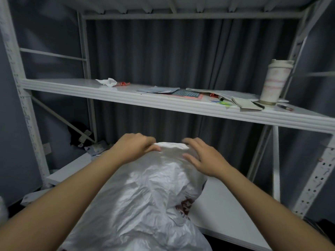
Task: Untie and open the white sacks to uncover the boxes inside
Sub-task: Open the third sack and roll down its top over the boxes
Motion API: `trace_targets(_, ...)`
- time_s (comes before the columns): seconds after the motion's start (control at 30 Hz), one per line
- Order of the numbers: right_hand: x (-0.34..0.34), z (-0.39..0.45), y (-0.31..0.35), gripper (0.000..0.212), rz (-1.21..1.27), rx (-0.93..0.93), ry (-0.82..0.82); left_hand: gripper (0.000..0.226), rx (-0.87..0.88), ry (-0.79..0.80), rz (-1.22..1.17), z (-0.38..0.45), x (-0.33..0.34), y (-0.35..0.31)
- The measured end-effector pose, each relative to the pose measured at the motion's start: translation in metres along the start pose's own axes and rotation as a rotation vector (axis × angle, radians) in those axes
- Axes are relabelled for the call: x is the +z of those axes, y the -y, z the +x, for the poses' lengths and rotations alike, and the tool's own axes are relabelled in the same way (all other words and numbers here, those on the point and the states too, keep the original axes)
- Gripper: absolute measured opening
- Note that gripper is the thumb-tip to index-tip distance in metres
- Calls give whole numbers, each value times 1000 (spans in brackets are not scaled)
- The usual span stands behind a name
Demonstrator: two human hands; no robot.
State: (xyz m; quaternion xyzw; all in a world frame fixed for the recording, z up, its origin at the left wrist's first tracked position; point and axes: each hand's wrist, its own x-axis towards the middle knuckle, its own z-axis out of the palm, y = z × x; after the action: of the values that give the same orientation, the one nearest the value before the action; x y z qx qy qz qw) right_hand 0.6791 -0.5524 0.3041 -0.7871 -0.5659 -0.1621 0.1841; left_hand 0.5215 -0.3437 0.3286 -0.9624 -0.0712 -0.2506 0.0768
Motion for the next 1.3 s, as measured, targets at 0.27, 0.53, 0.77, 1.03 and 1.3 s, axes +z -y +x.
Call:
trace_targets(0.27,2,18,1,32,-138,-6,14,64,-21,-54,-95,-5,9,7)
trace_targets(0.53,3,29,19,26,313,-65,161,62,193,-135,-13,-4,12,5)
trace_targets(0.77,10,20,16,29,14,-199,-165,34,-66,162,-42,-6,0,8)
trace_targets(1.03,10,30,6,26,-355,-305,-231,42,-136,368,-542,6,-14,4)
trace_targets(1.3,-5,35,25,24,40,-195,69,57,57,104,36,3,-7,-6)
